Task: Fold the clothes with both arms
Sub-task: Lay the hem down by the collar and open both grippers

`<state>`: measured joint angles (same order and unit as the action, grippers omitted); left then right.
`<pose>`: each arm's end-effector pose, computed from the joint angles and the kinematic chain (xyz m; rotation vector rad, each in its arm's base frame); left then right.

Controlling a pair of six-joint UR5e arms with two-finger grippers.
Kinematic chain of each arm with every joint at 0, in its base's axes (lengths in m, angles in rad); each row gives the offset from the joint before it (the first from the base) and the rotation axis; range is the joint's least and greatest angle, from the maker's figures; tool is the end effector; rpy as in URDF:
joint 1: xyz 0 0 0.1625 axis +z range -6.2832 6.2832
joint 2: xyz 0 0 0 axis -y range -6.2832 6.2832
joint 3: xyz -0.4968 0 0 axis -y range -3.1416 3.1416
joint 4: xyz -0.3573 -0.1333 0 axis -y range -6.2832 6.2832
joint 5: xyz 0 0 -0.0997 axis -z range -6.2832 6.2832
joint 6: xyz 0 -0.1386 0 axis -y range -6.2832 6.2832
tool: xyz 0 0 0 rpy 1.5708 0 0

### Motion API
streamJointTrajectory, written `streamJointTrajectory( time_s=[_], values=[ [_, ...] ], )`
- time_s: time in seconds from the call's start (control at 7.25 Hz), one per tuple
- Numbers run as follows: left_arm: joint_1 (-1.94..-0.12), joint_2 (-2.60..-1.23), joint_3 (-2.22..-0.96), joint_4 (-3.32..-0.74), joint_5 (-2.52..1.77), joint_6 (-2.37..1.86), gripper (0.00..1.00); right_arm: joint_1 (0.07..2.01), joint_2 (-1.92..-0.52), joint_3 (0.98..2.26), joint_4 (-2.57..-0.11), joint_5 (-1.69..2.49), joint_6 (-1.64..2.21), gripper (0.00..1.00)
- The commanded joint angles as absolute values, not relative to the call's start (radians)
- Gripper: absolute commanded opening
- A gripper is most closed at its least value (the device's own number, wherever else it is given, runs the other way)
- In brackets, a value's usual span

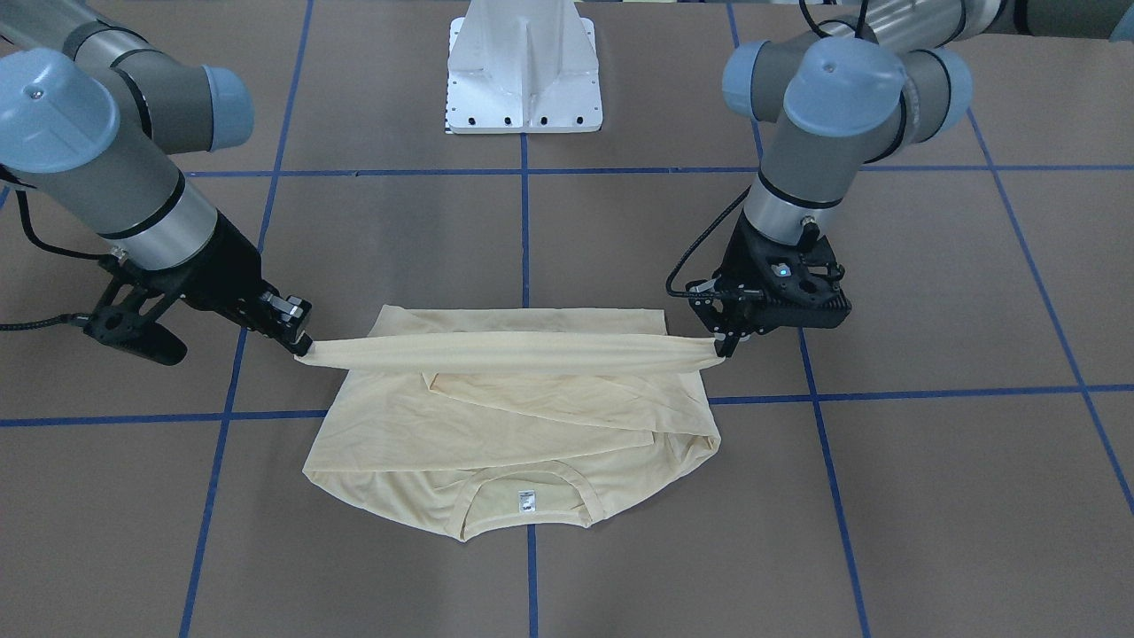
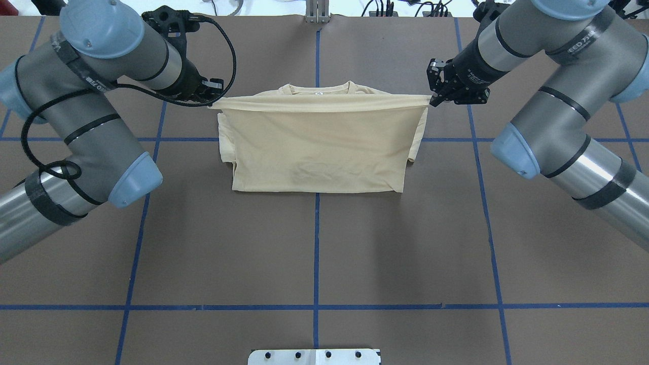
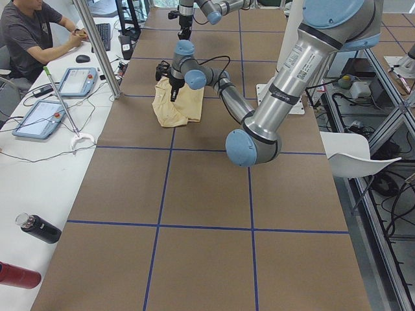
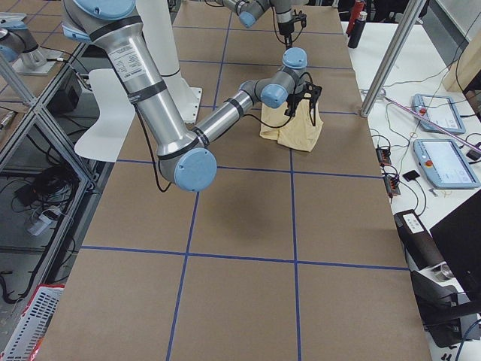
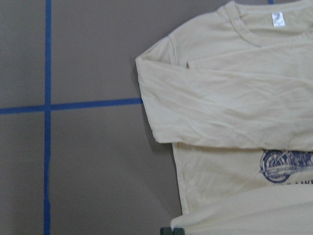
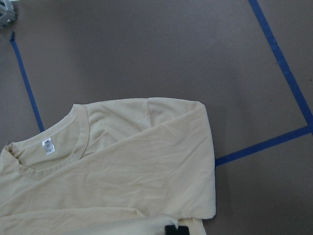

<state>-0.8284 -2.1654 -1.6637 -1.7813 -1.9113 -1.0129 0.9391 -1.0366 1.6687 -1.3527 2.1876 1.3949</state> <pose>0.4218 -0.5884 0.3507 0.3239 0.8860 -0.0973 -0.3657 -0.5898 0.3787 -0.0563 -1.0098 0.4359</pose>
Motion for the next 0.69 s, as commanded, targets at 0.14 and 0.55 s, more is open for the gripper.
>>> streamJointTrajectory(
  time_s=[0.14,0.55],
  values=[
    [-0.839,-2.175,-1.583,-1.868,-1.91,-1.019,0.0,0.943,-0.954,1.455,-1.225,2.155,1.379,0.0],
    [-0.836,-2.227,-1.433,-2.027,-1.91,-1.074,0.0,0.937,-0.917,1.319,-1.112,2.152,1.379,0.0]
  ],
)
